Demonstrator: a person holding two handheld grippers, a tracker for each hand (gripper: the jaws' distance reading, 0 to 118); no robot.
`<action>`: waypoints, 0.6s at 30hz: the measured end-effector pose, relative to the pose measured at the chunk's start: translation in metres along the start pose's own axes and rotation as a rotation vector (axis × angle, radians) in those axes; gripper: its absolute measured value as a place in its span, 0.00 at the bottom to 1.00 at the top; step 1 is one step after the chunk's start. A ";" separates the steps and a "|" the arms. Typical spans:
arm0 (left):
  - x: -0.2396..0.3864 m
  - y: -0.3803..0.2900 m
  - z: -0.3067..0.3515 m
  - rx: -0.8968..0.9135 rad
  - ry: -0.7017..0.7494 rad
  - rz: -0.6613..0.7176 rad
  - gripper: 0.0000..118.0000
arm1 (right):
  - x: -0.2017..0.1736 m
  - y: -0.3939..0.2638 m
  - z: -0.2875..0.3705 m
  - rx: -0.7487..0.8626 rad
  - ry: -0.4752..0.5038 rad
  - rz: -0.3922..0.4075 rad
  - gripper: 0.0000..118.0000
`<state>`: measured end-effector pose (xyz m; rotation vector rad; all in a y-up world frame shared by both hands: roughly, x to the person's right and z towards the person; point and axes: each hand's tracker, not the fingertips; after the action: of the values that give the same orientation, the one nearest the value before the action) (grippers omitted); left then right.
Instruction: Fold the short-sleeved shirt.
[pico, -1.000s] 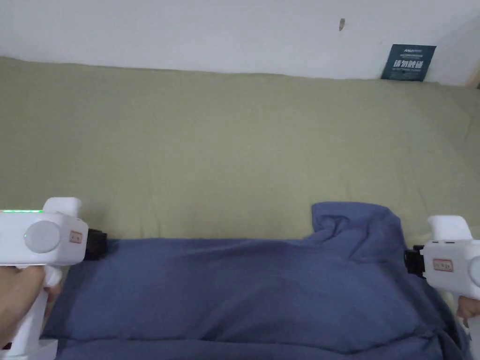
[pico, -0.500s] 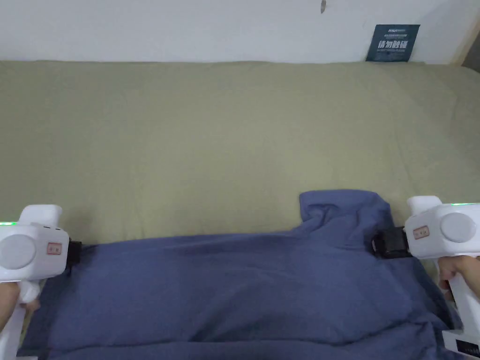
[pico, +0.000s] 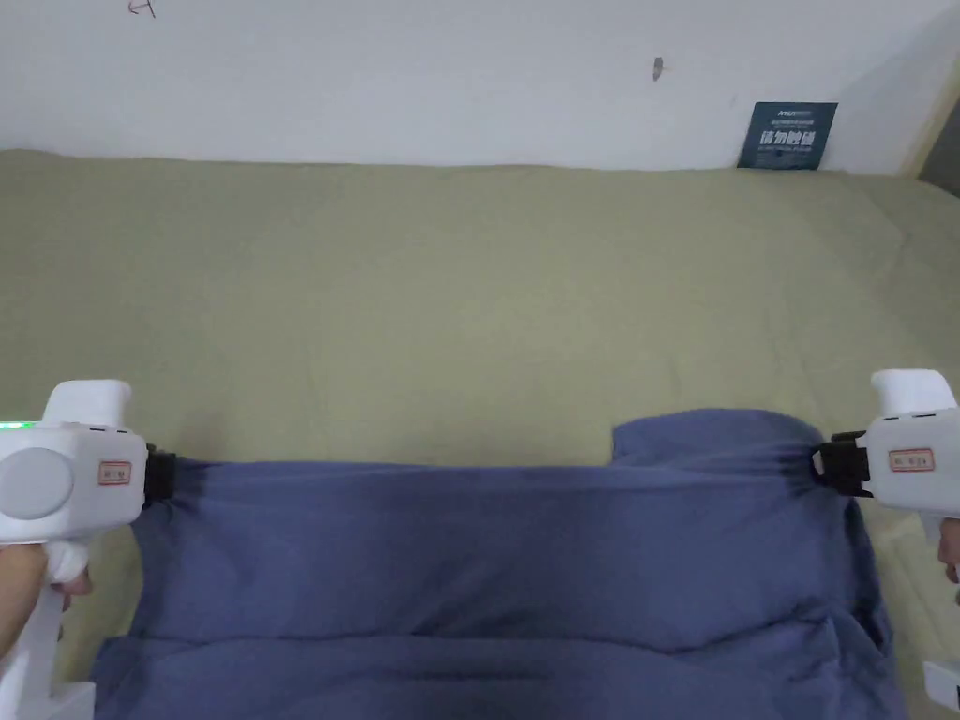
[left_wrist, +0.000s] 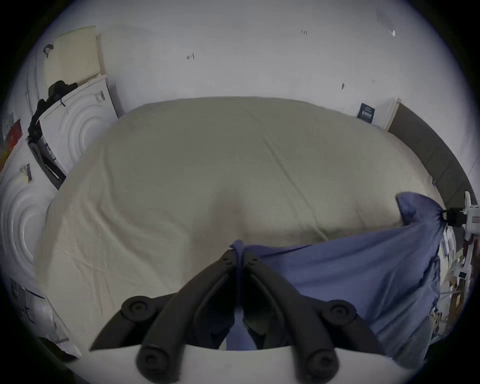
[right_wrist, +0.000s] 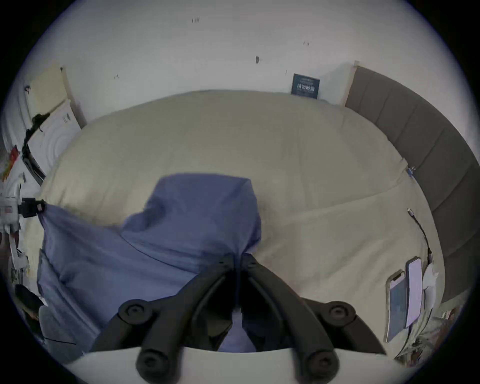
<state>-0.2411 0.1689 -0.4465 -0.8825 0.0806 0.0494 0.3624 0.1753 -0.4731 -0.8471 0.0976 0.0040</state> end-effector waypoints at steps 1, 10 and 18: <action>-0.003 -0.006 0.013 0.018 -0.005 0.010 0.03 | -0.001 -0.004 0.015 0.021 0.010 0.008 0.04; -0.016 -0.085 0.106 0.091 -0.030 -0.021 0.03 | -0.006 -0.082 0.114 0.103 0.050 0.013 0.04; -0.026 -0.166 0.114 0.058 -0.047 0.008 0.03 | -0.011 -0.172 0.133 0.059 0.058 0.024 0.04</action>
<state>-0.2481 0.1514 -0.2439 -0.8224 0.0414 0.0752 0.3699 0.1613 -0.2562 -0.7875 0.1615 -0.0007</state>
